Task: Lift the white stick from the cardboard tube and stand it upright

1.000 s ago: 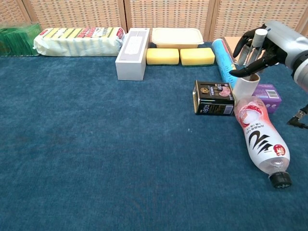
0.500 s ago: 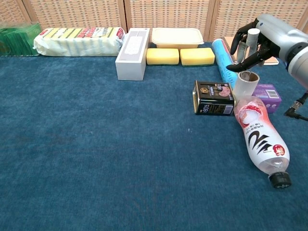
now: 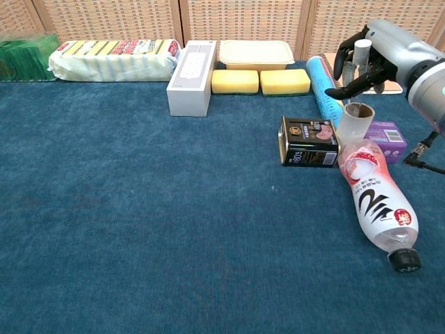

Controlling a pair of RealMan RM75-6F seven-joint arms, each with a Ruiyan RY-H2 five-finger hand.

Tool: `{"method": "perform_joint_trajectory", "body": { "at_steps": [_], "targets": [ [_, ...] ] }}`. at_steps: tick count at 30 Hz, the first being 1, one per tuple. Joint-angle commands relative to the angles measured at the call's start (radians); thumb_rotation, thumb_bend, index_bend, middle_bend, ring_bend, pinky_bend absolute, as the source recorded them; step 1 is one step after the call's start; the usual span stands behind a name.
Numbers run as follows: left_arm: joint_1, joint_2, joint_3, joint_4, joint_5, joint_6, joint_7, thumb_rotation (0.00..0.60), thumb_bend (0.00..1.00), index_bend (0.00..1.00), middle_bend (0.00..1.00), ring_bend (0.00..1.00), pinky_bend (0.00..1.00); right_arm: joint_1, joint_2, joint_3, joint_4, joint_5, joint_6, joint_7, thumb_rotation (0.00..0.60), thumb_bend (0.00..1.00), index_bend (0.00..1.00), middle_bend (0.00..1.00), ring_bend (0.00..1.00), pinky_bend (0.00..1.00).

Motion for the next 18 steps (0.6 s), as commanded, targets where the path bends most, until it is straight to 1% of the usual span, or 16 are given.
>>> {"method": "perform_joint_trajectory", "body": {
  "at_steps": [1,7,18],
  "targets": [
    [-0.001,0.000,0.000,-0.002,-0.001,-0.002,0.002,0.600,0.19,0.05,0.00,0.00,0.07,0.003,-0.001,0.002,0.003,-0.001,0.000,0.004,0.600,0.31,0.62,0.69,0.75,0.75],
    [-0.005,0.001,0.000,-0.007,-0.003,-0.010,0.006,0.600,0.19,0.05,0.00,0.00,0.07,0.007,-0.003,0.008,0.007,-0.003,0.004,0.019,0.600,0.31,0.64,0.71,0.78,0.76],
    [-0.008,0.003,-0.001,-0.009,-0.010,-0.017,0.007,0.600,0.19,0.05,0.00,0.00,0.07,0.017,-0.018,0.007,0.033,-0.006,0.002,0.037,0.600,0.31,0.69,0.80,0.85,0.81]
  ]
}}
